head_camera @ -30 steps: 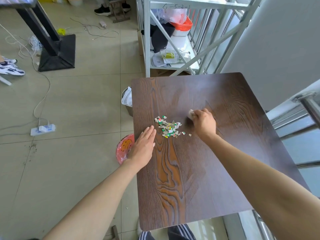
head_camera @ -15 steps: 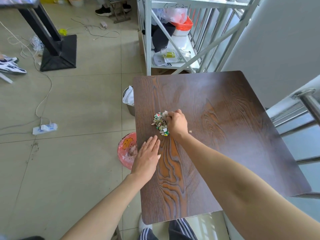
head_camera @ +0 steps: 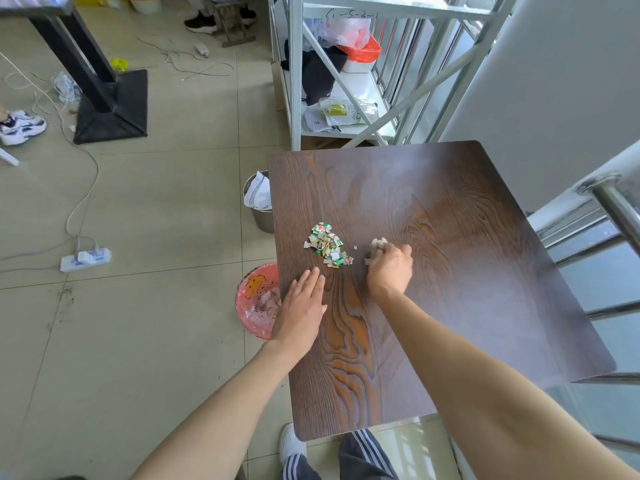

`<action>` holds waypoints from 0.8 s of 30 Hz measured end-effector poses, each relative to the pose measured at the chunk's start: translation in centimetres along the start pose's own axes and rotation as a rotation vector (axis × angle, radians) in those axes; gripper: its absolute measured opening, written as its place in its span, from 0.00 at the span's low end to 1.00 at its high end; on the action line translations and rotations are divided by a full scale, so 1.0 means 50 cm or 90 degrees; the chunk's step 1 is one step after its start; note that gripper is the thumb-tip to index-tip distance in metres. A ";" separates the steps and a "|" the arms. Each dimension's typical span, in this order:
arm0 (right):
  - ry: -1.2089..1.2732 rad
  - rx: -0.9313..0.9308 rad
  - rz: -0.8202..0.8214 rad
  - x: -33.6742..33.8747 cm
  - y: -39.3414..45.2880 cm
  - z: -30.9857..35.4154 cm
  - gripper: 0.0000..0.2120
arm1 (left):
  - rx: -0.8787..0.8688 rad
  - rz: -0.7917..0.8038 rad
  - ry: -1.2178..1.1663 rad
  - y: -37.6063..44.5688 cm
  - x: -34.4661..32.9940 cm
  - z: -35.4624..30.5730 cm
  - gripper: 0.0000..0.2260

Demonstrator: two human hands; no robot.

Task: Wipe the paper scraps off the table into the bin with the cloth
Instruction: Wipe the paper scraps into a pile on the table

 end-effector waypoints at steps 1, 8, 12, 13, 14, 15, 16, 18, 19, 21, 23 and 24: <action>0.015 0.003 0.009 -0.016 -0.005 0.020 0.13 | -0.001 0.000 0.001 0.001 -0.001 0.000 0.25; 0.065 0.053 0.072 -0.107 -0.029 0.134 0.13 | 0.001 -0.013 -0.023 -0.001 0.006 -0.004 0.24; 0.117 0.086 0.107 -0.144 -0.042 0.185 0.13 | -0.023 -0.032 -0.010 -0.002 0.009 -0.011 0.22; 0.130 0.091 0.117 -0.146 -0.043 0.191 0.13 | -0.024 -0.032 -0.025 0.001 0.001 -0.003 0.24; 0.134 0.102 0.122 -0.145 -0.042 0.196 0.13 | -0.021 -0.031 -0.041 0.006 -0.006 0.005 0.24; 0.127 0.117 0.122 -0.140 -0.039 0.198 0.13 | -0.020 -0.035 -0.046 0.008 -0.005 0.009 0.25; 0.115 0.130 0.113 -0.127 -0.035 0.198 0.14 | -0.017 -0.033 -0.032 0.009 -0.007 0.010 0.25; 0.099 0.147 0.078 -0.089 -0.018 0.190 0.14 | -0.024 -0.030 -0.004 0.008 -0.003 0.004 0.25; 0.096 0.146 0.055 -0.066 -0.004 0.181 0.14 | -0.029 -0.029 0.015 0.008 -0.005 0.003 0.25; 0.085 0.128 0.019 -0.027 0.033 0.160 0.14 | -0.027 -0.036 0.015 0.007 -0.005 0.007 0.25; 0.074 0.094 0.026 -0.017 0.076 0.140 0.14 | -0.027 -0.041 0.007 0.006 -0.003 0.007 0.25; 0.069 0.078 0.040 -0.022 0.095 0.136 0.14 | -0.025 -0.043 0.008 0.005 -0.002 0.006 0.25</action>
Point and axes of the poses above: each hand's wrist, its own y-axis towards the middle knuckle, its own x-axis out of the back of the hand, z = x × y, the point moved 8 cm from there along y, towards the middle knuckle, and after that the axes turned 14 degrees about z, right-handed, at the moved point
